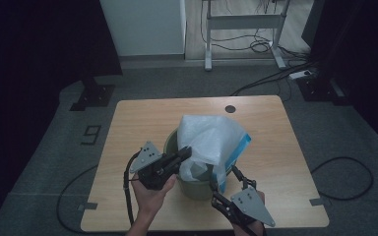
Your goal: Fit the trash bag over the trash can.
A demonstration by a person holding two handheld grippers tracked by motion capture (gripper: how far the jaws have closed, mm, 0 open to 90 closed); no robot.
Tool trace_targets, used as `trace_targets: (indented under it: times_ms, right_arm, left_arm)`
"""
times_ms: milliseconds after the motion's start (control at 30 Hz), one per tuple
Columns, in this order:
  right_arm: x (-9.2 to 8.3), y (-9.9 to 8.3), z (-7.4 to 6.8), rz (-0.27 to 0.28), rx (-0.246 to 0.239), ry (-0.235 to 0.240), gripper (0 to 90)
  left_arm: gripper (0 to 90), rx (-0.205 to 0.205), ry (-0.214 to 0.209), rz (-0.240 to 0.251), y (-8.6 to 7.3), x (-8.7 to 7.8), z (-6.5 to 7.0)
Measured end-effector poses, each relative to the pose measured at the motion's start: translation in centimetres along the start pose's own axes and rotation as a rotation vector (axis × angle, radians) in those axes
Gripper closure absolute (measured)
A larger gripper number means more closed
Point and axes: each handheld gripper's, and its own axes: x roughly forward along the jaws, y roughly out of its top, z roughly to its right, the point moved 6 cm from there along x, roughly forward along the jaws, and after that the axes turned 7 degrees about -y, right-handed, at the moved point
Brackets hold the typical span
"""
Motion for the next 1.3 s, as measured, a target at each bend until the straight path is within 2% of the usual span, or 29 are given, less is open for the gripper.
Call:
trace_targets:
  times_ms: [133, 200, 233, 333, 400, 500, 633, 967, 1133, 1300]
  right_arm:
    - [0.8, -0.3, 0.0, -0.015, 0.019, -0.015, 29.0]
    - [1.1, -0.2, 0.0, -0.004, 0.002, -0.030, 37.9]
    - [1.3, -0.2, 0.1, -0.002, -0.009, -0.033, 46.5]
    - [1.7, -0.4, 0.5, -0.014, -0.029, -0.038, 64.8]
    - [1.7, -0.4, 1.1, -0.008, -0.036, -0.054, 73.1]
    - [1.6, -0.2, 2.1, 0.006, -0.045, -0.067, 80.3]
    - [1.4, 0.4, 3.5, 0.017, -0.059, -0.085, 84.2]
    - [1.0, 1.5, 6.5, 0.035, -0.081, -0.134, 86.2]
    - [0.9, 0.7, 8.9, 0.005, -0.080, -0.166, 86.3]
    - [1.1, -1.2, 11.4, -0.058, -0.084, -0.210, 86.3]
  left_arm:
    - [89.2, -0.002, -0.004, 0.003, 0.0, 0.0, 0.0]
    - [89.1, -0.006, -0.006, 0.010, 0.1, -0.1, 0.0]
    - [89.2, -0.006, -0.008, 0.012, 0.1, -0.1, 0.0]
    - [89.2, -0.009, -0.009, 0.028, 0.1, -0.5, -0.1]
    - [89.2, -0.012, -0.015, 0.046, 0.2, -0.9, -0.1]
    - [89.2, -0.025, -0.027, 0.076, 0.4, -1.4, -0.4]
    - [89.2, -0.040, -0.034, 0.106, 0.6, -2.0, -0.7]
    - [89.3, -0.070, -0.046, 0.169, 1.0, -3.6, -1.4]
    - [89.3, -0.080, -0.042, 0.178, 0.5, -4.9, -2.0]
    - [89.3, -0.112, -0.028, 0.174, -0.7, -5.6, -3.0]
